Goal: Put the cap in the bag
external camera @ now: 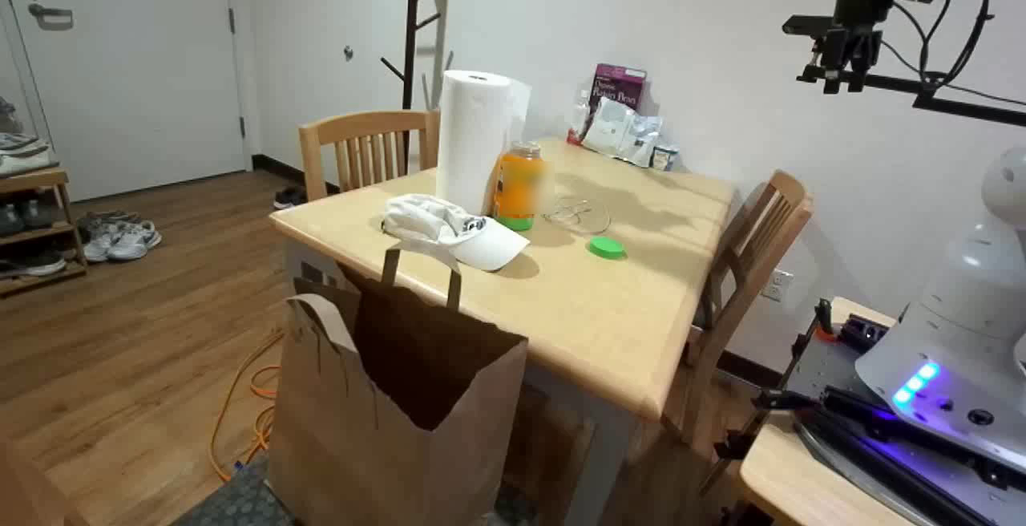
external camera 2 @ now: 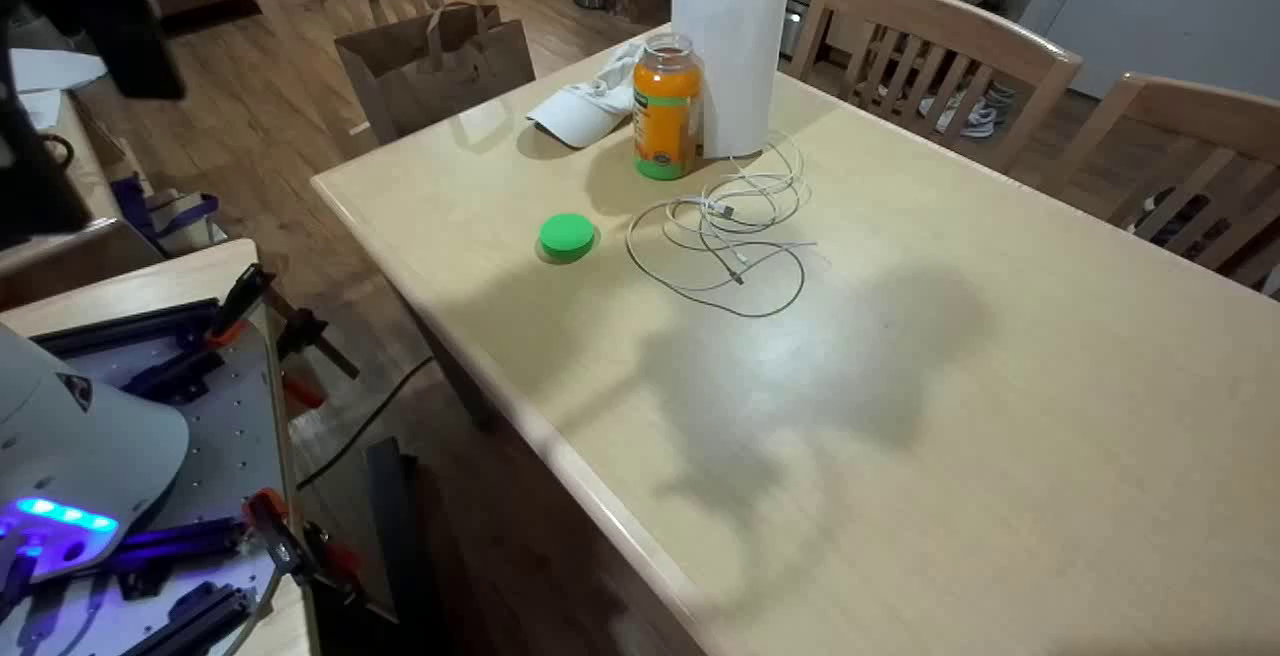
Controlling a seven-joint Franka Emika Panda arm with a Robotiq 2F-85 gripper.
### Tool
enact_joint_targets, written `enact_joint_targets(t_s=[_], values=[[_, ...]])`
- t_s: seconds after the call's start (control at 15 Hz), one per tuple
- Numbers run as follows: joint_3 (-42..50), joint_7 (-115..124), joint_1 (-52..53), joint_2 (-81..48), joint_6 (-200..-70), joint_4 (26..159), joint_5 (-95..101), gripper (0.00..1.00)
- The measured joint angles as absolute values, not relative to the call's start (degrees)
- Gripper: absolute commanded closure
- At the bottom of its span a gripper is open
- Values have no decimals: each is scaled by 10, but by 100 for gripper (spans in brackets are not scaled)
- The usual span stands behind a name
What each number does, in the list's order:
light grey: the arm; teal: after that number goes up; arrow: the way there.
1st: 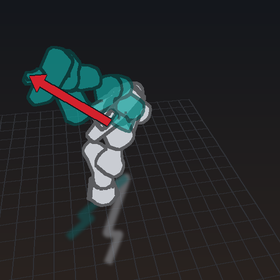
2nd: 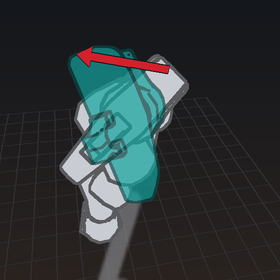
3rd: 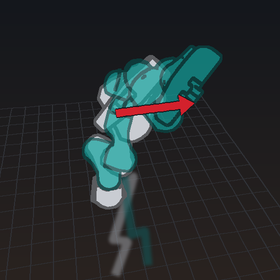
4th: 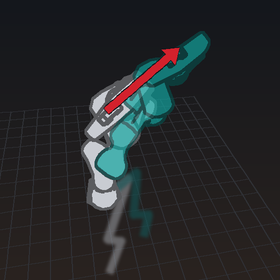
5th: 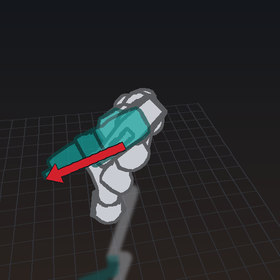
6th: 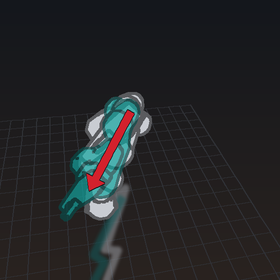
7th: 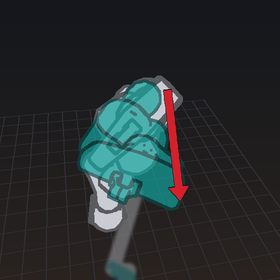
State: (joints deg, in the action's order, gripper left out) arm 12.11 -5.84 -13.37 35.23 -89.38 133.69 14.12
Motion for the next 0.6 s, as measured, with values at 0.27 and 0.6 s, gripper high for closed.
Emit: enact_joint_targets(t_s=[0.27, 0.6], values=[[121, -58, -134, 352, -894, 1337, 141, 0], [129, -83, -118, 351, -948, 1342, 141, 0]])
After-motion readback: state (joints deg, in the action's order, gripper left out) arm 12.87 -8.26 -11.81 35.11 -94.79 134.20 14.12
